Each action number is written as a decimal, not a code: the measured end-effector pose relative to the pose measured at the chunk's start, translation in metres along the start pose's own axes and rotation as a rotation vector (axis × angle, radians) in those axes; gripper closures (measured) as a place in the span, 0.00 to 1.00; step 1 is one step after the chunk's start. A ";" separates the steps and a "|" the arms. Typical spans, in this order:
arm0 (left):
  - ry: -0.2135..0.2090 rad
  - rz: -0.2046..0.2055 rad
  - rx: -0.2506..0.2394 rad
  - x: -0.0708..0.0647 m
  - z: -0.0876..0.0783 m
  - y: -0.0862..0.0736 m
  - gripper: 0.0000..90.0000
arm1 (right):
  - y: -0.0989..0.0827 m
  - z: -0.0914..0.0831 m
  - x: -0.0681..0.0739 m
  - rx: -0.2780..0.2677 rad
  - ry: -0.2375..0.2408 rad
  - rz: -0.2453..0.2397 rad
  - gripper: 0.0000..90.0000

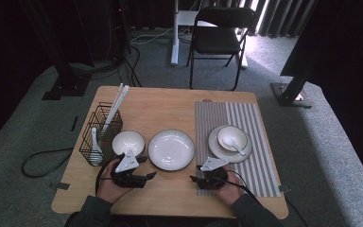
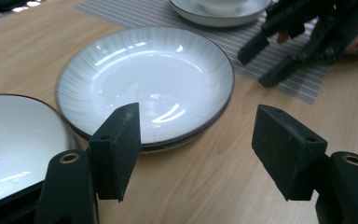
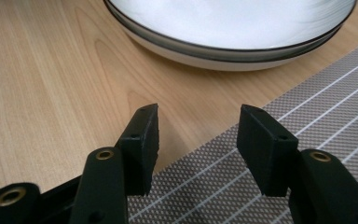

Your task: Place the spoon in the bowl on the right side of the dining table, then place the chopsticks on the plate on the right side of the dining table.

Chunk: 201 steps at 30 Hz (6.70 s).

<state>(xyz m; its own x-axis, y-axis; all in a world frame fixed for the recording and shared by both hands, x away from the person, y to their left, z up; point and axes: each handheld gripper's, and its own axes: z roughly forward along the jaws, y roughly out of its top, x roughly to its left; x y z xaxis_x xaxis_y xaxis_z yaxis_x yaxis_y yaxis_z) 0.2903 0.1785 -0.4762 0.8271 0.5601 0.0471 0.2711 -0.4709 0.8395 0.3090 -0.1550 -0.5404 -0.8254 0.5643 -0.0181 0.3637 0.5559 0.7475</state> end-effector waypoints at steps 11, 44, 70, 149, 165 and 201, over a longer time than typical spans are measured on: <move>0.041 -0.008 -0.009 0.019 -0.005 0.013 0.37 | -0.002 0.003 0.001 0.015 0.008 -0.022 0.53; 0.097 -0.031 -0.035 0.035 -0.018 0.032 0.37 | -0.004 0.007 0.000 0.027 0.055 -0.043 0.21; 0.152 -0.071 -0.029 0.048 -0.025 0.039 0.37 | -0.004 0.008 0.001 0.034 0.069 -0.054 0.16; 0.326 -0.115 0.004 0.095 -0.051 0.076 0.39 | -0.004 0.008 0.001 0.035 0.070 -0.061 0.15; 0.360 -0.124 0.020 0.126 -0.058 0.087 0.45 | -0.004 0.007 0.001 0.037 0.070 -0.060 0.15; 0.358 -0.176 0.119 0.177 -0.043 0.089 0.71 | -0.004 0.007 0.001 0.037 0.070 -0.059 0.15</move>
<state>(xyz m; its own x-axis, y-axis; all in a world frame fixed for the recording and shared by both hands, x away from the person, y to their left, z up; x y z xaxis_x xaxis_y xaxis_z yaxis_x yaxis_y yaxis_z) 0.4398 0.2655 -0.3695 0.5452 0.8308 0.1119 0.4651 -0.4108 0.7842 0.3097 -0.1519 -0.5484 -0.8738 0.4861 -0.0138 0.3280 0.6099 0.7214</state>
